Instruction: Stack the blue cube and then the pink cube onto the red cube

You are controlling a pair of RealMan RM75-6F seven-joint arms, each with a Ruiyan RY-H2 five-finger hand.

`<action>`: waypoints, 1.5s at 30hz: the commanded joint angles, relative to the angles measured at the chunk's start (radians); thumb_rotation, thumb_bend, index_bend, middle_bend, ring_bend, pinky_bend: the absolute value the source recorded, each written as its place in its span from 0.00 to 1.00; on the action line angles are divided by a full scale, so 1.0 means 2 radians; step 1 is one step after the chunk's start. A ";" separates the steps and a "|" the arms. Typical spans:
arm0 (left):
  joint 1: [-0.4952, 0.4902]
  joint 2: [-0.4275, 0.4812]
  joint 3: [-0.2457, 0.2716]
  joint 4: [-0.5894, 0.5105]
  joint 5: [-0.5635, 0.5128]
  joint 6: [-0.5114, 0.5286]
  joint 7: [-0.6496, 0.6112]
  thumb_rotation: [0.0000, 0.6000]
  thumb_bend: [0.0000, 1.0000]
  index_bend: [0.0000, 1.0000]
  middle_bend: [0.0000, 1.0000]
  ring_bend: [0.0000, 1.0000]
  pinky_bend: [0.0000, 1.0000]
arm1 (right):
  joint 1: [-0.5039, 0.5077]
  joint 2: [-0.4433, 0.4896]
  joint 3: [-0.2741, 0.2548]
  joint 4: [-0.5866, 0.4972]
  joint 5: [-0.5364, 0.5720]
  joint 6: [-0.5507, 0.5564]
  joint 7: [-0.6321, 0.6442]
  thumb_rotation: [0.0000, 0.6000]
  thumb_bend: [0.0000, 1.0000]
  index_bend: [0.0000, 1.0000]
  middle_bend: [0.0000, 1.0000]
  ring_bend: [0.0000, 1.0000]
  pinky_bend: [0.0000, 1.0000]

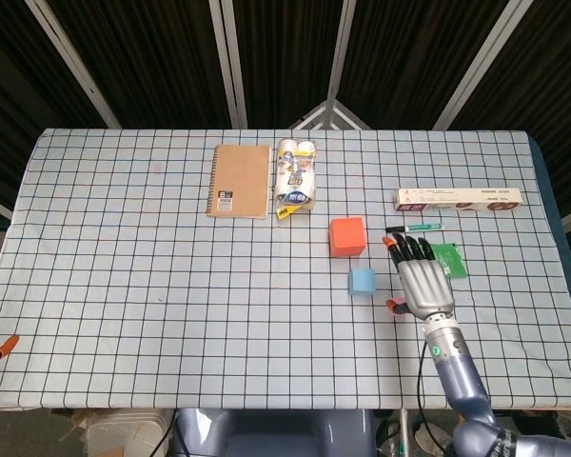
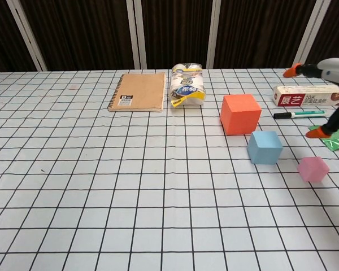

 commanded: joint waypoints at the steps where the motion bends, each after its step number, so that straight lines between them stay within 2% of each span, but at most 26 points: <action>1: -0.001 0.002 -0.001 0.001 -0.002 -0.003 -0.004 1.00 0.13 0.08 0.00 0.00 0.00 | 0.052 -0.054 0.021 0.025 0.074 0.023 -0.048 1.00 0.24 0.10 0.00 0.00 0.00; 7: -0.004 0.005 -0.006 0.003 -0.015 -0.011 -0.013 1.00 0.13 0.08 0.00 0.00 0.00 | 0.070 -0.086 0.015 0.077 0.110 0.029 -0.038 1.00 0.24 0.18 0.00 0.00 0.00; 15: -0.007 0.005 -0.007 0.002 -0.019 -0.016 -0.009 1.00 0.13 0.08 0.00 0.00 0.00 | 0.071 -0.093 0.001 0.111 0.118 0.021 -0.011 1.00 0.24 0.26 0.00 0.00 0.00; 25: -0.008 0.001 -0.006 0.000 -0.020 -0.016 0.002 1.00 0.13 0.08 0.00 0.00 0.00 | 0.067 -0.090 -0.017 0.117 0.104 0.020 0.018 1.00 0.24 0.29 0.00 0.00 0.00; 32: -0.007 0.002 -0.006 -0.001 -0.020 -0.014 0.002 1.00 0.13 0.08 0.00 0.00 0.00 | 0.071 -0.097 -0.026 0.113 0.099 0.032 0.016 1.00 0.24 0.30 0.00 0.00 0.00; 45: -0.009 0.001 -0.007 -0.001 -0.024 -0.017 0.004 1.00 0.13 0.08 0.00 0.00 0.00 | 0.083 -0.118 -0.027 0.134 0.110 0.032 0.018 1.00 0.24 0.34 0.00 0.00 0.00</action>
